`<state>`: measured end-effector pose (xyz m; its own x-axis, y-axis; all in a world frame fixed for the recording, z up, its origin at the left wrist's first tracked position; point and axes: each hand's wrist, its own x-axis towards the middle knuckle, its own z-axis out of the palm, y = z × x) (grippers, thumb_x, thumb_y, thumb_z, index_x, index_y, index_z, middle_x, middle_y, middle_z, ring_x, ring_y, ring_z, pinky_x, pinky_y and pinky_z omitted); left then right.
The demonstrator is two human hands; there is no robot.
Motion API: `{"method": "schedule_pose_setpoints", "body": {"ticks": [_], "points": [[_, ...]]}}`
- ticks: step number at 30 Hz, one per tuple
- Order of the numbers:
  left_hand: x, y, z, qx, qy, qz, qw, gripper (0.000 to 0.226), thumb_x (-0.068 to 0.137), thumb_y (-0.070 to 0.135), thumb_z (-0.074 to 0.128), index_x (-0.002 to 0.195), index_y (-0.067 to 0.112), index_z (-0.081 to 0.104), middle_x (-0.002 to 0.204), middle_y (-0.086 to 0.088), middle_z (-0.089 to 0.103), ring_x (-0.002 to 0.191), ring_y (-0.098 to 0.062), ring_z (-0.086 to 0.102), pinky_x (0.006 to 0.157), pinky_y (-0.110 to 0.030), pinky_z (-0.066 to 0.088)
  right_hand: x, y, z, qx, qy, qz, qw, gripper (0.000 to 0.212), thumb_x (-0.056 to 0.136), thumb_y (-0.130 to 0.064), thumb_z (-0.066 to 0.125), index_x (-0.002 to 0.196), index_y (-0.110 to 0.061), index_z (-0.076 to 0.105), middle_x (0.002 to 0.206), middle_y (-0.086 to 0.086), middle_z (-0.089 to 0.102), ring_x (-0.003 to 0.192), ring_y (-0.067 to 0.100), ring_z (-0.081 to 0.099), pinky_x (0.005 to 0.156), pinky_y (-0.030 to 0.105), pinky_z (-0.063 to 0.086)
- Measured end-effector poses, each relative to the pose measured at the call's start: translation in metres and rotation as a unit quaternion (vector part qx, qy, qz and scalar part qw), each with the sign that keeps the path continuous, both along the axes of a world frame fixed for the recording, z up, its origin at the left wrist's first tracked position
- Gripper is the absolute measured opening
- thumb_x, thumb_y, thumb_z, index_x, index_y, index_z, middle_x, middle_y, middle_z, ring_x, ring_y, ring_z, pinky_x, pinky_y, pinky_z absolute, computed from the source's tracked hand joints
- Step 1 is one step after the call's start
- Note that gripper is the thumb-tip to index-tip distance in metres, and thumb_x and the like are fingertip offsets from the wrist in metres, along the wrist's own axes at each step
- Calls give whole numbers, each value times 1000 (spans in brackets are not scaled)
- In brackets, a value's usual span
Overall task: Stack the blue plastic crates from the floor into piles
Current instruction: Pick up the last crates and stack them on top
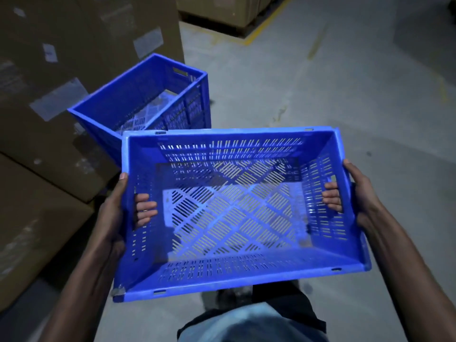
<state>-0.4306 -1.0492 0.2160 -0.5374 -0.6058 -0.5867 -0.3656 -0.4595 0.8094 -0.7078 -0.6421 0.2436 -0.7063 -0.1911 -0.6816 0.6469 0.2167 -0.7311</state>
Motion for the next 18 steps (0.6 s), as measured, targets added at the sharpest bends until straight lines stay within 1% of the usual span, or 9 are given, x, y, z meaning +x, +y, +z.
{"method": "schedule_pose_setpoints", "body": {"ticks": [2,5,10,13,16,18], "points": [[-23,-15,7,-5,7,7,1000,67,97,70,34,90,8,59,58,-6,71,47,-17,69,41,-18,50,-39,-22,5,-5,-4,21,1000,73,89,-74,42,80,-4,61,53,10,66,40,19,64,38,21,51],[-58,-35,19,-17,13,45,999,62,99,66,35,91,9,59,56,-4,69,47,-16,69,41,-16,50,-101,-63,9,-13,-7,53,998,72,89,-73,44,81,-4,62,54,10,67,41,19,65,39,22,52],[-116,-65,30,-62,8,145,988,69,101,67,21,89,8,55,43,-1,57,35,-16,59,36,-13,42,-206,-153,19,-24,-1,134,991,69,91,-70,44,82,-4,62,56,9,68,42,18,65,40,22,53],[-148,-86,42,-75,-1,196,978,66,101,67,20,90,11,54,42,1,55,32,-14,53,35,-12,38,-269,-214,31,-19,1,187,982,70,92,-71,41,86,-5,63,56,7,68,43,16,66,40,22,53],[-175,-109,55,-98,10,250,963,61,103,63,22,90,12,54,43,1,57,33,-13,54,35,-13,39,-326,-279,48,-25,9,251,968,70,95,-71,35,89,-7,64,57,5,68,46,15,68,41,20,53],[-187,-124,61,-97,1,264,960,59,105,58,19,90,13,53,43,0,58,35,-13,58,35,-14,42,-357,-324,58,-18,30,292,956,69,96,-70,32,90,-9,63,57,3,69,48,13,68,42,19,52]]}}
